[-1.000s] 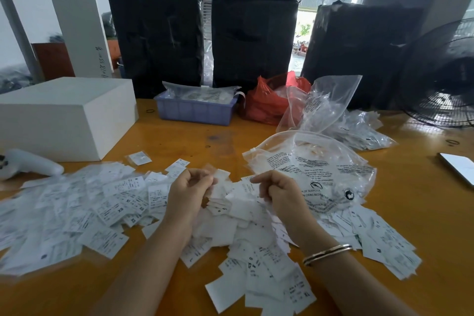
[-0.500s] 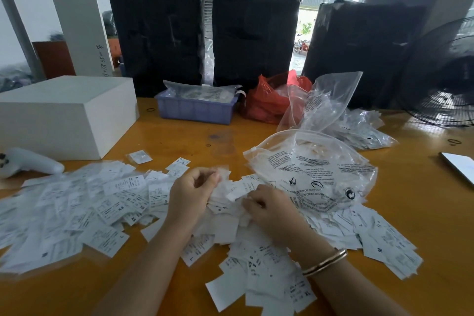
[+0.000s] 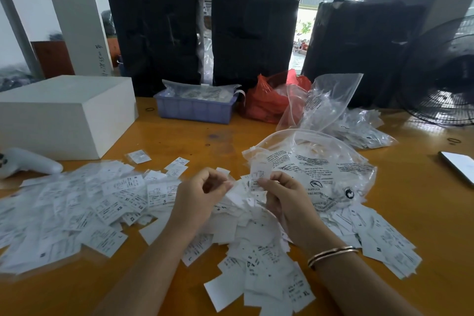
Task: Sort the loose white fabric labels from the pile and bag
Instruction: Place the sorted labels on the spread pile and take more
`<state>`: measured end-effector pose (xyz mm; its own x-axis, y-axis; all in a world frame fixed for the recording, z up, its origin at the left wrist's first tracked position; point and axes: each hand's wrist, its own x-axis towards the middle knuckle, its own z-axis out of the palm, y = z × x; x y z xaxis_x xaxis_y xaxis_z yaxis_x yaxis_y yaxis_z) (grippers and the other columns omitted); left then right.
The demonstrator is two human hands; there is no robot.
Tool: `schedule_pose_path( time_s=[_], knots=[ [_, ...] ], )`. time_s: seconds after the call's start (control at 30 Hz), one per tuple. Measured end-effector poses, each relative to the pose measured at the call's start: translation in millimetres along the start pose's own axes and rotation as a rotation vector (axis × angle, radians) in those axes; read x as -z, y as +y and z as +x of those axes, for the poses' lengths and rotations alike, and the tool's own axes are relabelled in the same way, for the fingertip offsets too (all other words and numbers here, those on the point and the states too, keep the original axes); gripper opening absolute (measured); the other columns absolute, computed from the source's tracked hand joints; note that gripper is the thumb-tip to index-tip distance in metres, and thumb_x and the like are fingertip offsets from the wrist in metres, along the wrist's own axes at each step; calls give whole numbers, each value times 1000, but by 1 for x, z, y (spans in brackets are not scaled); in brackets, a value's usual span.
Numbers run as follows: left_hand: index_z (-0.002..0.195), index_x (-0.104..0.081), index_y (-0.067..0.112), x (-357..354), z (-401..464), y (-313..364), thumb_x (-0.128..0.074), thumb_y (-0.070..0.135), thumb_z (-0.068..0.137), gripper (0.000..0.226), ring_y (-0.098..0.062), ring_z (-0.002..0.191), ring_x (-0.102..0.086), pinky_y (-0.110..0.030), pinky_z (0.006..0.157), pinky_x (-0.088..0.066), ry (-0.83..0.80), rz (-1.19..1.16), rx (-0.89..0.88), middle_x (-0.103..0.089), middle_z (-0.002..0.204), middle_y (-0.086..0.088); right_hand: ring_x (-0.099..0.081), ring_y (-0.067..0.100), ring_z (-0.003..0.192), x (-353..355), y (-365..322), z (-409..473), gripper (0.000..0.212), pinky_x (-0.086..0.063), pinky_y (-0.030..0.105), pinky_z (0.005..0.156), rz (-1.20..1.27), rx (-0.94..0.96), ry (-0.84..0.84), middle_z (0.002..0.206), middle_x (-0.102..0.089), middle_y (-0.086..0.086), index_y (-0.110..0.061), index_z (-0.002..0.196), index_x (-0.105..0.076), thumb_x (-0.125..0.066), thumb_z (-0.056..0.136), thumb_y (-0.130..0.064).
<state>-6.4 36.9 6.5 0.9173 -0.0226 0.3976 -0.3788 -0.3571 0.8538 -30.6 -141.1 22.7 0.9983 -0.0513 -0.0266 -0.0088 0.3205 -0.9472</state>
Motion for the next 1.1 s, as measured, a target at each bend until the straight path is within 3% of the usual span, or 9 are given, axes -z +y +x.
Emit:
schedule_pose_path(
  time_s=[0.1,0.3,0.43,0.6,0.67,0.77,0.9,1.03,1.1],
  knots=[
    [79,-64,32,-2,-2,1,-74,26,78,12,1,73,-60,-11,63,-50,-41,14,-30,-66,71,13,-28,9,37,0,0,-1,17,-27,23,47,10,-2,11,44,-43,-2,-12,69,-56,-66,82,-7],
    [81,-64,34,-3,-3,2,-73,31,75,12,-6,74,-61,-17,65,-53,-74,-1,-65,-66,75,5,-28,9,41,-2,0,-2,11,-29,22,47,-5,13,34,48,-40,-2,-11,79,-60,-67,83,-3],
    [80,-62,36,-3,-3,2,-72,37,75,11,-2,72,-60,-13,63,-51,-80,2,-71,-65,74,9,-24,10,41,-6,2,-3,12,-26,20,43,-18,44,49,59,-36,9,-7,81,-57,-69,81,-10],
    [83,-65,34,-2,-3,4,-72,32,80,8,0,68,-60,-12,59,-48,-81,14,-112,-66,71,10,-20,10,45,-11,5,-8,17,-22,19,44,-81,108,40,51,-28,-3,-10,78,-56,-68,84,-19],
    [83,-64,36,-2,-3,6,-70,34,80,7,4,71,-61,-9,60,-47,-91,1,-113,-66,71,15,-21,9,43,-11,6,-7,24,-24,17,41,-135,141,59,49,-28,-5,-14,69,-52,-69,84,-21],
    [84,-62,37,-1,-4,8,-66,41,76,10,8,74,-61,-6,61,-46,-117,-21,-111,-65,75,29,-26,8,44,-11,6,-7,28,-27,17,43,-232,220,96,50,-31,-5,-9,70,-50,-70,82,-25],
    [83,-62,36,-2,-3,7,-66,40,76,9,8,73,-61,-7,63,-47,-114,-29,-108,-65,78,30,-48,20,65,-11,4,-7,40,-43,35,64,-277,277,109,68,-53,13,11,82,-55,-70,82,-25],
    [82,-62,35,-1,-2,6,-69,30,81,8,7,68,-60,-8,59,-46,-116,-21,-118,-64,74,30,-51,24,72,-12,1,-10,48,-49,49,72,-281,283,122,81,-56,31,15,91,-53,-70,81,-29],
    [82,-62,35,-1,-2,6,-69,28,81,10,7,69,-60,-8,59,-46,-111,-25,-124,-65,73,29,-52,24,71,-11,1,-10,47,-48,47,71,-280,279,127,78,-58,27,13,90,-54,-70,80,-31]
  ],
)
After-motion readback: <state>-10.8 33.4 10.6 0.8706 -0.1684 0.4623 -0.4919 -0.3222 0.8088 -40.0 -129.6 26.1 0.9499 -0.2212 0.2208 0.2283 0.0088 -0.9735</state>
